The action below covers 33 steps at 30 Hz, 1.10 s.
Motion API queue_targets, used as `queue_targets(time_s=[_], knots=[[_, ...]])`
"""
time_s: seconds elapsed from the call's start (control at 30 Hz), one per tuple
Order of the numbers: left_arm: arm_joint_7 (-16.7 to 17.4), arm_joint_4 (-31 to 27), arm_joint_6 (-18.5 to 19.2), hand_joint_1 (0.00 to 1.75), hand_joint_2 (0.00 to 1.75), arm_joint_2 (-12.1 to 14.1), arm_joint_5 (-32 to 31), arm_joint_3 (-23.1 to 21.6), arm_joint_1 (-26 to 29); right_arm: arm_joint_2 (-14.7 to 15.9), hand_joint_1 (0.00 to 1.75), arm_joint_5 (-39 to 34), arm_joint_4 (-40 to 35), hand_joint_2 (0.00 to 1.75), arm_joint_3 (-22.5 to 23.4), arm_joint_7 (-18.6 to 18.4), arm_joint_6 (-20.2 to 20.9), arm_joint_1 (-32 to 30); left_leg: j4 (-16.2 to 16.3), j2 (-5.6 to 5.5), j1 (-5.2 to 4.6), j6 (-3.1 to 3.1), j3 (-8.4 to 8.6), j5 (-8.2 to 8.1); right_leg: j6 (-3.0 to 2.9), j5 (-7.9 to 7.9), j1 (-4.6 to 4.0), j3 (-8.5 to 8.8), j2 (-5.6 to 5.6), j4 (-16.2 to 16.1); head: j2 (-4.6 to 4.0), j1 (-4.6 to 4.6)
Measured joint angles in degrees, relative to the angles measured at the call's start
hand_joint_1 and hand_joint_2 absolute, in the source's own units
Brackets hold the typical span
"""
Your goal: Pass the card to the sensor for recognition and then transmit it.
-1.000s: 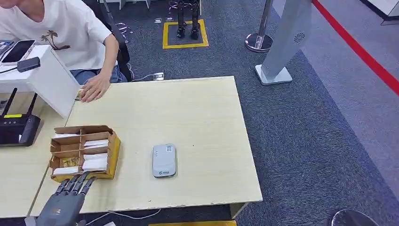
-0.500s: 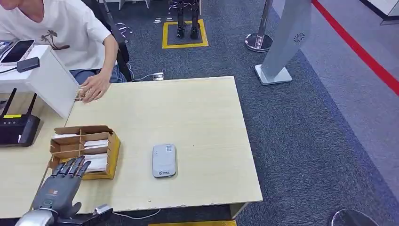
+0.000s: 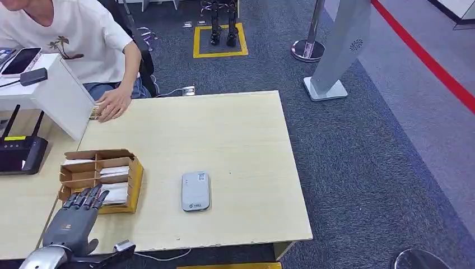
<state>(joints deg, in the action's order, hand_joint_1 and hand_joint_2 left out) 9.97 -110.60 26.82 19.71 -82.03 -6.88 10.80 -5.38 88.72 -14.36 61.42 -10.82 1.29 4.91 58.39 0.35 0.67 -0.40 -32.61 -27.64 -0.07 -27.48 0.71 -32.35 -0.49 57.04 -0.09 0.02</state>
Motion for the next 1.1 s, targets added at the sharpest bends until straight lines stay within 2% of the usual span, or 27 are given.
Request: queue_targets(time_s=[0.17, 0.63, 0.97, 1.1], knots=[[0.0, 0.7, -0.2, 0.00, 1.75, -0.2, -0.3, 0.0, -0.6, 0.1, 0.00, 0.0, 0.0, 0.00, -0.1, 0.0, 0.1, 0.0, 0.0, -0.01, 0.00, 0.00, 0.00, 0.00, 0.00, 0.00, 0.00, -0.02, -0.01, 0.0, 0.00, 0.00], [-1.2, 9.2, -2.2, 0.00, 1.75, -3.3, -2.4, -0.2, -11.1, 0.2, 0.00, 0.0, 0.0, 0.00, -1.5, 0.1, 0.3, 0.1, 0.0, 0.01, -0.01, 0.00, 0.01, 0.01, -0.02, 0.03, 0.00, -0.01, 0.00, 0.0, 0.00, 0.00], [-1.2, 9.3, -2.2, 0.00, 1.75, -3.3, -2.4, -0.2, -11.3, 0.2, 0.00, 0.0, 0.0, 0.00, -1.5, 0.1, 0.4, 0.1, 0.0, 0.01, -0.01, 0.00, 0.01, 0.01, -0.02, 0.03, 0.00, -0.01, 0.00, 0.0, 0.00, 0.00], [-1.6, 11.7, -2.8, 0.00, 1.75, -4.5, -2.5, -0.5, -13.9, 0.2, 0.00, 0.0, 0.0, 0.00, -1.7, 0.0, 0.4, 0.1, 0.0, 0.02, 0.00, 0.00, 0.01, 0.01, -0.03, 0.03, 0.00, -0.02, 0.03, 0.0, 0.00, 0.00]])
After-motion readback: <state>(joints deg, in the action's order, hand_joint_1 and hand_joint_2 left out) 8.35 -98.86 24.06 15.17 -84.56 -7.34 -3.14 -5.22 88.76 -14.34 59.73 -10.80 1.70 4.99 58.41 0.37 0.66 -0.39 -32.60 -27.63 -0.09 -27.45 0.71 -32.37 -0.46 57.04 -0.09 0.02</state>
